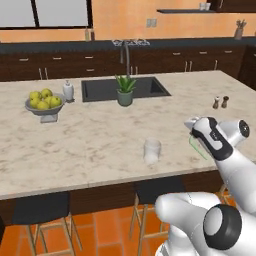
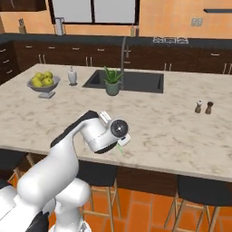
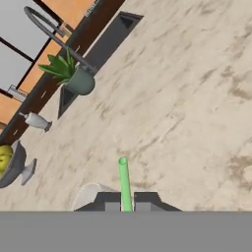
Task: Take a straw from the drawer in front and place it inside the glass cup on the dining counter.
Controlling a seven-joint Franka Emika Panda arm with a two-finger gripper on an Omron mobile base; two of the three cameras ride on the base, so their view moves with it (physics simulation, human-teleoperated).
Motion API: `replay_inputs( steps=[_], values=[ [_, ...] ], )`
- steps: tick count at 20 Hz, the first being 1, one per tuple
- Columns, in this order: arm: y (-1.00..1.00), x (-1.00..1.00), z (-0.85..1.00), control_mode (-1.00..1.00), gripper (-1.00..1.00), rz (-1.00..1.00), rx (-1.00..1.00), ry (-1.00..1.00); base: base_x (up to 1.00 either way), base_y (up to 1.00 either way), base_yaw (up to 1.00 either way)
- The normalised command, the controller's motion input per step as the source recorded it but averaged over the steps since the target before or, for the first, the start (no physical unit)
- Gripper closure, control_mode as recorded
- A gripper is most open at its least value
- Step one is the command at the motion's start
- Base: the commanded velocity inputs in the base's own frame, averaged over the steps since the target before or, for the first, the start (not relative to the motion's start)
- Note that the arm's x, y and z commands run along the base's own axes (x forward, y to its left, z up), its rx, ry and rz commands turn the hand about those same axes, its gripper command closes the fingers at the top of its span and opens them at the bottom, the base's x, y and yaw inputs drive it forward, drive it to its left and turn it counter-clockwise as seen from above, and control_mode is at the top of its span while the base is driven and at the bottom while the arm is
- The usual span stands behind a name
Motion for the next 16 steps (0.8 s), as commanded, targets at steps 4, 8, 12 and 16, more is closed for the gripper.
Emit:
replay_inputs(
  steps=[4,8,12,16],
  values=[
    [0.00,0.00,0.00,1.00,1.00,0.00,0.00,0.00,0.71,0.33,0.01],
    [0.00,0.00,0.00,1.00,1.00,0.00,0.00,0.00,0.65,0.01,0.02],
    [0.00,0.11,0.00,-1.00,1.00,0.01,0.03,-0.02,0.39,0.00,0.01],
    [0.03,0.30,0.19,-1.00,1.00,0.15,0.23,-0.26,0.00,0.00,0.00]
  ],
)
